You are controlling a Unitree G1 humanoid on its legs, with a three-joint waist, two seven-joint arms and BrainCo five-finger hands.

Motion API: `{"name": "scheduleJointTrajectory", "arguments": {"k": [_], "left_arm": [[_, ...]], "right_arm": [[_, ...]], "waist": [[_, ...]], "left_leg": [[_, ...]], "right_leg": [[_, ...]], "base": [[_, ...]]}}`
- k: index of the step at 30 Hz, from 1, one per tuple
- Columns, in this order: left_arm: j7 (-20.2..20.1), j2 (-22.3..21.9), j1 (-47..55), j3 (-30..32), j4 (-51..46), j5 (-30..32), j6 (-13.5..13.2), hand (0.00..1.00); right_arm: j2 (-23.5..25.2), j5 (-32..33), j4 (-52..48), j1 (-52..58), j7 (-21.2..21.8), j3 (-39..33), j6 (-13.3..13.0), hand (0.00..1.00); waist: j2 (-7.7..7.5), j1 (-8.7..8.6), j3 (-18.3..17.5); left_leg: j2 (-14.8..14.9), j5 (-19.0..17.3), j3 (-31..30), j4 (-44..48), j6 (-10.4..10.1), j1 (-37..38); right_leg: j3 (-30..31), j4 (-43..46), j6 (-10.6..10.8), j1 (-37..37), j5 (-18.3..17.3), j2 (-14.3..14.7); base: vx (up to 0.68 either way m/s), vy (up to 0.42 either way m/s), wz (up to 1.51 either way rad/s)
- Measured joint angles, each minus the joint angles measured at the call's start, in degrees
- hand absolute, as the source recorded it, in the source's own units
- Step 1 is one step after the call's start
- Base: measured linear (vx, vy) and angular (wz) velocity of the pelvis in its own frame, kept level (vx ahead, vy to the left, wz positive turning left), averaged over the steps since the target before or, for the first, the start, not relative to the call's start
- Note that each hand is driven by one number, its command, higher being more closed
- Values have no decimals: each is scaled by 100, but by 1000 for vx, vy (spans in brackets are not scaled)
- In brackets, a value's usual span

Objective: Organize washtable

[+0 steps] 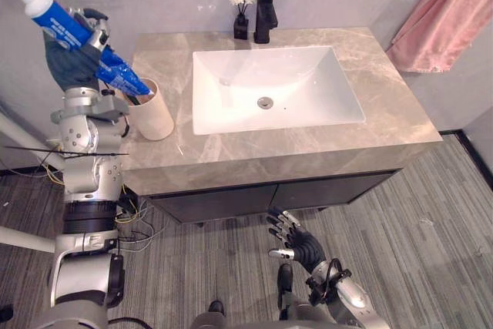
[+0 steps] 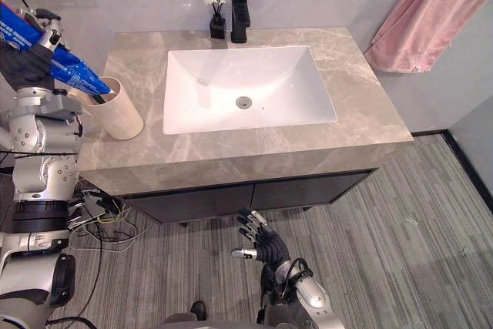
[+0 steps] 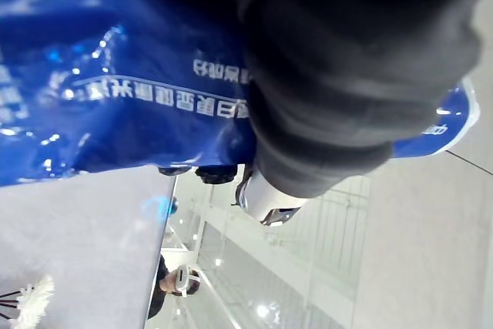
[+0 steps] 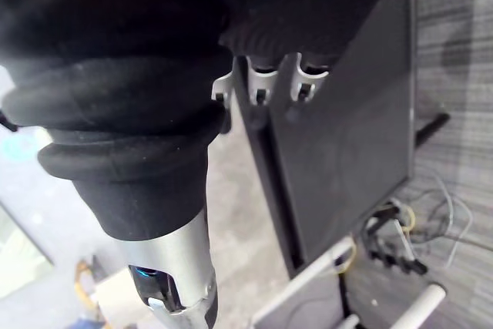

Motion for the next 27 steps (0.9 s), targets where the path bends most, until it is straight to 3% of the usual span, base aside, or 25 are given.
{"name": "scheduleJointTrajectory", "arguments": {"k": [27], "left_arm": [[10,-199,-21,202,100,-9,-5,100]], "right_arm": [[-13,-64,-3,60,85,6,15,0]], "waist": [[-17,-19,107]], "left_leg": [[18,-87,144,92,4,-13]], "right_leg": [[143,0,-20,-53,22,43]], "base": [[1,5,-3]]}}
